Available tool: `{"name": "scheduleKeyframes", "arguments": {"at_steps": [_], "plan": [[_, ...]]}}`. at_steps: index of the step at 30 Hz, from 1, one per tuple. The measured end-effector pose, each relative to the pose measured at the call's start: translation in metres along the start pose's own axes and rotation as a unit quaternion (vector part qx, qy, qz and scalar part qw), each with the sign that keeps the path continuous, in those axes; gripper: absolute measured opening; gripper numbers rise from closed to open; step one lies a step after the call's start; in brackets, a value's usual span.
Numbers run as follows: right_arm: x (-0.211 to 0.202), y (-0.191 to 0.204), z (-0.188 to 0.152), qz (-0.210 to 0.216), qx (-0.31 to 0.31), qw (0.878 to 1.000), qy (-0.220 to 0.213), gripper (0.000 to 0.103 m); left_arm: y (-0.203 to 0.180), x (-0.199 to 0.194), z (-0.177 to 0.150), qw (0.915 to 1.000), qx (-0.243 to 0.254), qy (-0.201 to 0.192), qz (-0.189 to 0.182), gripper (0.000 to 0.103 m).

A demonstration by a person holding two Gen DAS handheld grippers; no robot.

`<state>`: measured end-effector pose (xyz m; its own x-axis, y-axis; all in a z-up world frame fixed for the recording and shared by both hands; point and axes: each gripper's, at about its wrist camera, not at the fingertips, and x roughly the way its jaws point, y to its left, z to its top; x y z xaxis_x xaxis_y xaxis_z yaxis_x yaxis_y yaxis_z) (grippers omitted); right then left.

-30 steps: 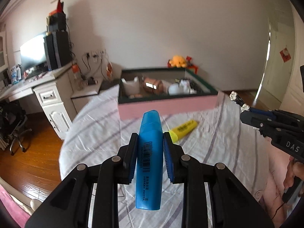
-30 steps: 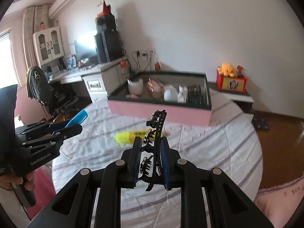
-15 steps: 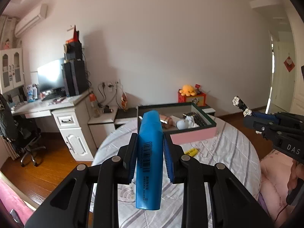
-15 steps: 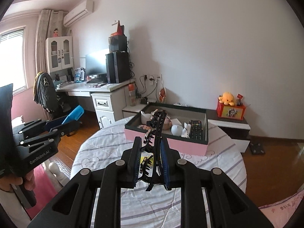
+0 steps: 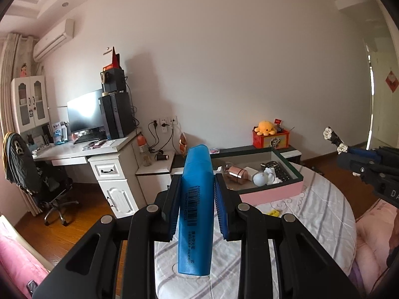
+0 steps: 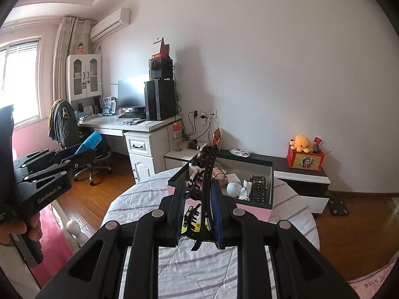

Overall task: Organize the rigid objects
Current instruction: 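Carry the hair clip and blue highlighter into the pink box and open both tools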

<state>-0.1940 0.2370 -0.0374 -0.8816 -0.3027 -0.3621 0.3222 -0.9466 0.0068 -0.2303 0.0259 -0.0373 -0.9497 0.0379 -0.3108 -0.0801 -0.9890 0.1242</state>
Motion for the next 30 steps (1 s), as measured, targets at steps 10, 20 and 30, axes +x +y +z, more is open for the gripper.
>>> {"name": "scheduleKeyframes", "arguments": {"at_steps": [10, 20, 30], "plan": [[0.041, -0.037, 0.012, -0.016, 0.005, 1.000, 0.009, 0.020, -0.030, 0.076, 0.027, 0.9988, 0.035, 0.020, -0.027, 0.026], [0.129, -0.096, 0.027, -0.035, 0.020, 0.998, 0.038, 0.020, -0.066, 0.204, 0.046, 0.9918, 0.056, 0.073, -0.088, 0.026], [0.241, -0.107, 0.006, -0.003, 0.018, 0.993, 0.113, 0.020, -0.077, 0.302, 0.015, 0.9841, 0.052, 0.143, -0.092, 0.026]]}}
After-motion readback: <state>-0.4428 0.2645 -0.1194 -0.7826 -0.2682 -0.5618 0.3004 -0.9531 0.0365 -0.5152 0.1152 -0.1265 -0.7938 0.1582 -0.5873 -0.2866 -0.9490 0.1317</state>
